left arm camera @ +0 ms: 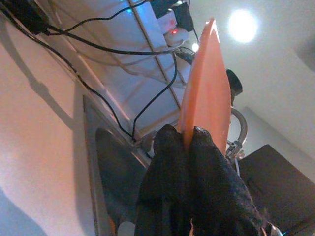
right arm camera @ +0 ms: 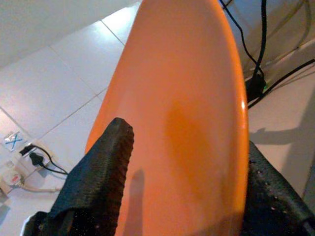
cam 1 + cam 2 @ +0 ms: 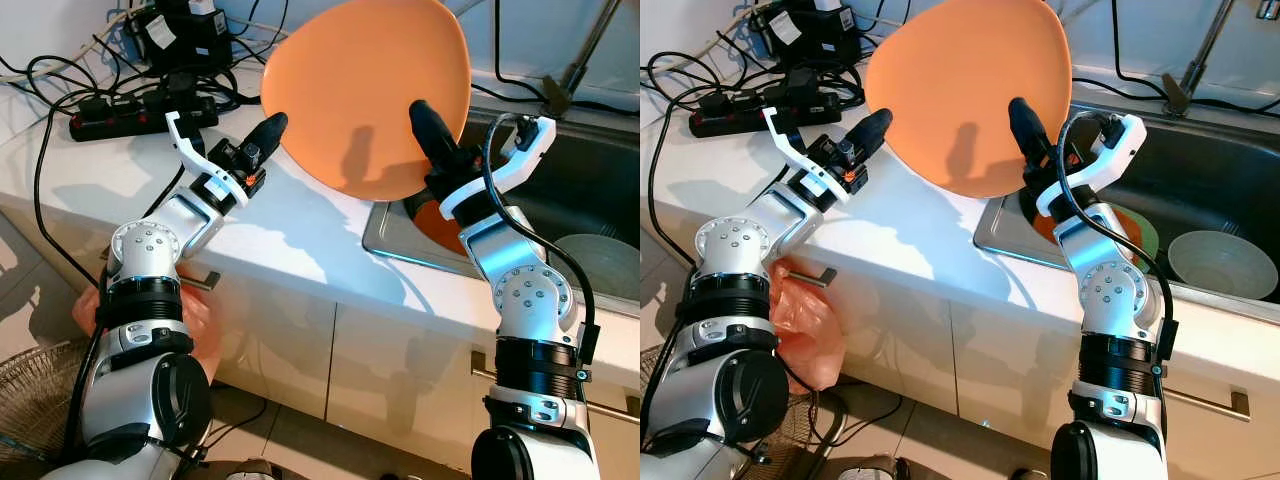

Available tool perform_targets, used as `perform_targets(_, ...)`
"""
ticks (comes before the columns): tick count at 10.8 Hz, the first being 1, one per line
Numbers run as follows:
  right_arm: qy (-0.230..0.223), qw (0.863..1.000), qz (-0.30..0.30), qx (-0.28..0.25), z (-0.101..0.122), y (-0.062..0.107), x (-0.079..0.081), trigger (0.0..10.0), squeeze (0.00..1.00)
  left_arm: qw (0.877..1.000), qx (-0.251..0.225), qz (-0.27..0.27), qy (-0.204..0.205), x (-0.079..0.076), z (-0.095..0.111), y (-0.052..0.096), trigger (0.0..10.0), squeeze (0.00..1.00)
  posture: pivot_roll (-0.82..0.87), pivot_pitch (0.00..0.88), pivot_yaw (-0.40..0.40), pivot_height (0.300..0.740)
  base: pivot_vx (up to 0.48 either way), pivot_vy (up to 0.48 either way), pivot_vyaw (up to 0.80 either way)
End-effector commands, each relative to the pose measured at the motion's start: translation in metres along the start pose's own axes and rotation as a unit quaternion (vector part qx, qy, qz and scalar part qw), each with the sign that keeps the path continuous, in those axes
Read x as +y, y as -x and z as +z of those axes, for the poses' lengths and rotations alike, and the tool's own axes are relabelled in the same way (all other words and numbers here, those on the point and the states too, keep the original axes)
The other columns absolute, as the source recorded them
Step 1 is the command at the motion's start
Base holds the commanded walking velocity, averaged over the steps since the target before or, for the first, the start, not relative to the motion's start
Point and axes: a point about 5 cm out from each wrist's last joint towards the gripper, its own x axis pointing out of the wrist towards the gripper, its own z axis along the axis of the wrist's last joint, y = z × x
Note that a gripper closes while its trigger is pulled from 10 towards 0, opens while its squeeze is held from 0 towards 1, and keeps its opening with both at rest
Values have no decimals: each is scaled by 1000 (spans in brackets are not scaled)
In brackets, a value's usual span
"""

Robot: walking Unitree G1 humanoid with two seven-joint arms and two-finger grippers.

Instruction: Kitchen organization

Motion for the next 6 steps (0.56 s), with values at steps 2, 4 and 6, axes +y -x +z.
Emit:
perform_targets(2, -26, 1000, -3, 17, -6, -3, 1, 0, 0, 998, 18, -53, 15, -14, -7, -6, 0, 0, 89, 53, 23, 740, 0, 0, 0)
perform_targets(4, -33, 999, 0, 27, -8, -2, 1, 0, 0, 998, 25, -59, 18, -15, -9, -5, 0, 0, 87, 52, 23, 740, 0, 0, 0)
perform_targets(6, -36, 998, 16, 57, -9, 3, 0, 0, 0, 997, 44, -63, 21, -15, -13, -3, 0, 0, 86, 53, 23, 740, 0, 0, 0)
